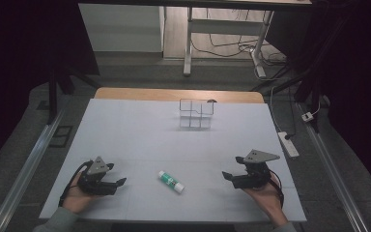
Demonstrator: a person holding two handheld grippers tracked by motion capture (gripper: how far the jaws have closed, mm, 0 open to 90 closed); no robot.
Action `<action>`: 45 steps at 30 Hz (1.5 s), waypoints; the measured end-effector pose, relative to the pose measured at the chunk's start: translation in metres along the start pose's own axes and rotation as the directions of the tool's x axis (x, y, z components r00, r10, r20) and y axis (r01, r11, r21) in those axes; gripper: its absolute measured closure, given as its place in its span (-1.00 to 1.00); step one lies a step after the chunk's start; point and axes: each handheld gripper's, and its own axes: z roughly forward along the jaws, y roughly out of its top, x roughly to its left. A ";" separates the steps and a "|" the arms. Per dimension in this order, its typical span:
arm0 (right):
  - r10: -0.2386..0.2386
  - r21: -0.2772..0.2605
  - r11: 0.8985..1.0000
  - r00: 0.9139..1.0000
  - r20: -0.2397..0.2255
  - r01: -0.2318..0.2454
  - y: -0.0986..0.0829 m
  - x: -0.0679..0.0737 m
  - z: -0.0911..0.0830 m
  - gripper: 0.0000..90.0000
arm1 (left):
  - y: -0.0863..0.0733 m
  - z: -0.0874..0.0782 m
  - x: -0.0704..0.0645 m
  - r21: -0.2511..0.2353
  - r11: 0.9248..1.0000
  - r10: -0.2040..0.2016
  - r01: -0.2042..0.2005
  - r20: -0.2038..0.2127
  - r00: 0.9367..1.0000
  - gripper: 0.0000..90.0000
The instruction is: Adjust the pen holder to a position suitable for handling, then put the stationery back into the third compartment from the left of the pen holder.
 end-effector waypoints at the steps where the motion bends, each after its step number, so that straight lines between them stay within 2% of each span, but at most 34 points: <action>1: 0.000 0.000 1.000 1.000 0.000 0.000 0.000 0.000 0.000 -0.57 | 0.000 0.000 0.000 -0.001 1.000 0.000 0.000 0.000 1.000 -0.43; 8: -0.040 0.020 0.999 0.999 -0.037 0.041 0.012 0.013 0.010 -0.57 | 0.000 0.000 0.000 -0.003 1.000 0.000 0.000 -0.001 1.000 -0.43; 22: -0.052 0.048 0.997 0.996 -0.079 0.056 0.020 0.023 0.020 -0.56 | 0.000 -0.001 0.000 -0.003 1.000 0.002 -0.002 -0.002 1.000 -0.43; 31: -0.081 0.066 0.994 0.988 -0.131 0.090 0.030 0.036 0.029 -0.56 | 0.000 -0.001 0.000 -0.009 1.000 -0.001 0.001 -0.002 1.000 -0.43; 38: -0.081 0.079 0.992 0.985 -0.151 0.093 0.035 0.042 0.037 -0.53 | 0.000 -0.001 0.000 -0.009 1.000 0.002 -0.002 -0.001 1.000 -0.43; 45: -0.066 0.121 0.989 0.982 -0.178 0.089 0.045 0.050 0.046 -0.52 | 0.000 -0.001 0.000 -0.010 1.000 0.003 -0.003 0.000 1.000 -0.43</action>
